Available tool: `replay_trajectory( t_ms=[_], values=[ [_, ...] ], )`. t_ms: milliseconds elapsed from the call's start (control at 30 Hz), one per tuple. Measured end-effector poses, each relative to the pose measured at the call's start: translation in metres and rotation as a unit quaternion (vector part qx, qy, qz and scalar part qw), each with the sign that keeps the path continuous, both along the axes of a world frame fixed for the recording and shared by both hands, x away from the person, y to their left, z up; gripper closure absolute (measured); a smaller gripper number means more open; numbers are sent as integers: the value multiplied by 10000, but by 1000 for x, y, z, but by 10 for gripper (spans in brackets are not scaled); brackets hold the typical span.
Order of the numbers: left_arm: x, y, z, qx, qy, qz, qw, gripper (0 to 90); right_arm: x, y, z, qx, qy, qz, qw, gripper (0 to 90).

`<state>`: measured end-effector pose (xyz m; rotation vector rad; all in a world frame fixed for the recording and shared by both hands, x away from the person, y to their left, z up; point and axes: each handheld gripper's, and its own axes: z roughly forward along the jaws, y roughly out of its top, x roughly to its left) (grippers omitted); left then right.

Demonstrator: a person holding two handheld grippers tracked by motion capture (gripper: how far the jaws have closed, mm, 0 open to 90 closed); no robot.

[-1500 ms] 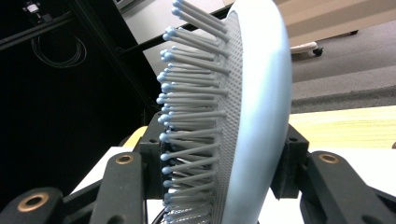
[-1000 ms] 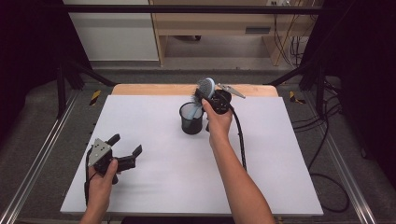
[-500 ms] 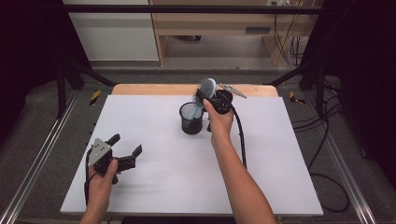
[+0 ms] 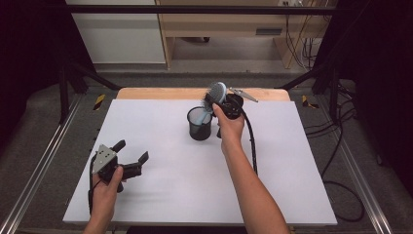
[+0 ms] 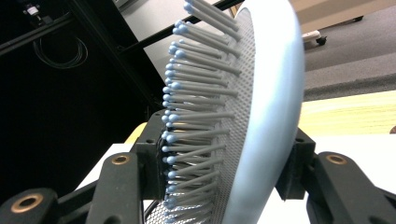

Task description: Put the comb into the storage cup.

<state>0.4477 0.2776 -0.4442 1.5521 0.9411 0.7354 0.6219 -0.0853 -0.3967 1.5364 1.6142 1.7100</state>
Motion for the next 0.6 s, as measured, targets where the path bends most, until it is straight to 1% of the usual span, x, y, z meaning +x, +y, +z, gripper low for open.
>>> replay_trajectory(
  t_ms=[600],
  values=[
    [0, 0, 0, -13, 8, -1, 10000, 17, 0, -5, -2, -7, 103, -33, 9999, 443]
  ],
)
